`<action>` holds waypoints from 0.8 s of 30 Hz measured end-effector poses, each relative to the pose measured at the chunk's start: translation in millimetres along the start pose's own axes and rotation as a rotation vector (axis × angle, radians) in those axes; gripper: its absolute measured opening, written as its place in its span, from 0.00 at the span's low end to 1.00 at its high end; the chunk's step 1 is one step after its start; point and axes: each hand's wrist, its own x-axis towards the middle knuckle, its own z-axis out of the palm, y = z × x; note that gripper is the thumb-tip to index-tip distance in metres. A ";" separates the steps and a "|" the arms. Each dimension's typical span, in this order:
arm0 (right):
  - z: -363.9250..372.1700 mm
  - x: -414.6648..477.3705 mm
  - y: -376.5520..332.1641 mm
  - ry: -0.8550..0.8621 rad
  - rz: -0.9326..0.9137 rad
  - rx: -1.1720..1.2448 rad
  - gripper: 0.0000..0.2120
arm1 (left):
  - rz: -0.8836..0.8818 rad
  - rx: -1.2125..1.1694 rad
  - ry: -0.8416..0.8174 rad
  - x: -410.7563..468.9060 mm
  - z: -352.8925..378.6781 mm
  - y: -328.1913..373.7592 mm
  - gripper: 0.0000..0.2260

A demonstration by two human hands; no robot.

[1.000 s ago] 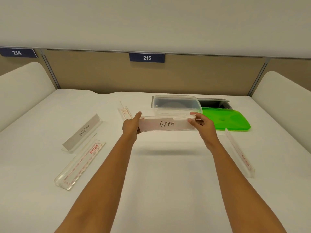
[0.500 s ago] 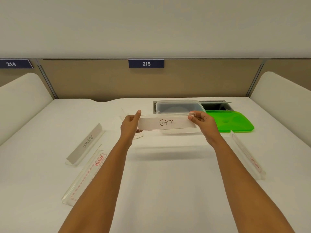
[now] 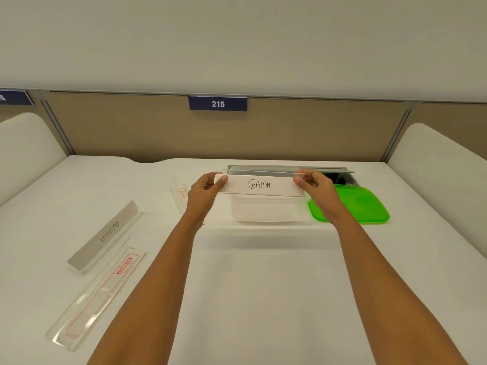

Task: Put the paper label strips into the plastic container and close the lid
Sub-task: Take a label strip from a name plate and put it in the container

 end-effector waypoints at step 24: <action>-34.5 116.5 23.7 -0.176 -0.039 -0.441 0.08 | 0.071 0.385 -0.140 99.9 52.3 -5.6 0.15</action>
